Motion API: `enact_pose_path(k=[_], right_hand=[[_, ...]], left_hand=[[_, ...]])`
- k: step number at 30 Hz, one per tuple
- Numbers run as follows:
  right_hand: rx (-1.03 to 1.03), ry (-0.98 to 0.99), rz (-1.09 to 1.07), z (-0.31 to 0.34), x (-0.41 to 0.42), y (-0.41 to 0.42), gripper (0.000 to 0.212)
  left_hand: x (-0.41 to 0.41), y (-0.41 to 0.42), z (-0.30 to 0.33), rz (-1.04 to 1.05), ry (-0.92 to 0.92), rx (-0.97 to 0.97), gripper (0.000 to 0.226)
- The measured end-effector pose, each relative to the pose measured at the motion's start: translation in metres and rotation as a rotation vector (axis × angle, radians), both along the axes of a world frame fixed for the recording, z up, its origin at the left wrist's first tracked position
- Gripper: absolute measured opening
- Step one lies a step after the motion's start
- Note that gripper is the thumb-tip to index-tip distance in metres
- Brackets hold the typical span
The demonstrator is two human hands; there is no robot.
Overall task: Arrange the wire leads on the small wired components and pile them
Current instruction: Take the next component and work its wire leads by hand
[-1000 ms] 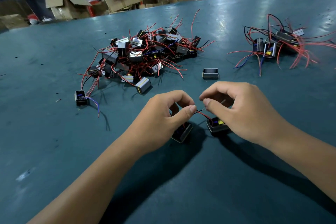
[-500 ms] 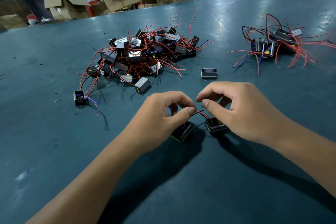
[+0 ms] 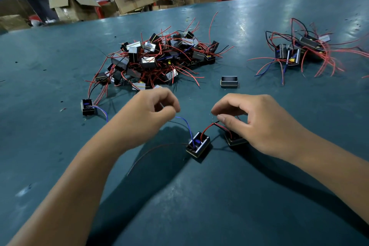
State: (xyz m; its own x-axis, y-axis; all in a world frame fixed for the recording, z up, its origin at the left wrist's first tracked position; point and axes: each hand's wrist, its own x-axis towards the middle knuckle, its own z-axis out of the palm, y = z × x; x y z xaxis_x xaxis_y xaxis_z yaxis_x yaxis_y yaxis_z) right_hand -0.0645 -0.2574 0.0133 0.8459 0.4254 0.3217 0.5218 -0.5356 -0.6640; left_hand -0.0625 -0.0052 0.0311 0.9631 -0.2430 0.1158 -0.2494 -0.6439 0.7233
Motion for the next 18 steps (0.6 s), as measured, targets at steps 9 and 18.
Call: enact_pose_path(k=[9, 18], right_hand=[[-0.122, 0.053, 0.035, 0.004, 0.003, -0.007, 0.009], [-0.26, 0.144, 0.057, 0.01, 0.005, -0.014, 0.016]], left_hand=[[-0.004, -0.018, -0.019, -0.043, 0.278, 0.113, 0.04], [-0.006, -0.017, -0.013, -0.03, 0.226, 0.15, 0.01]])
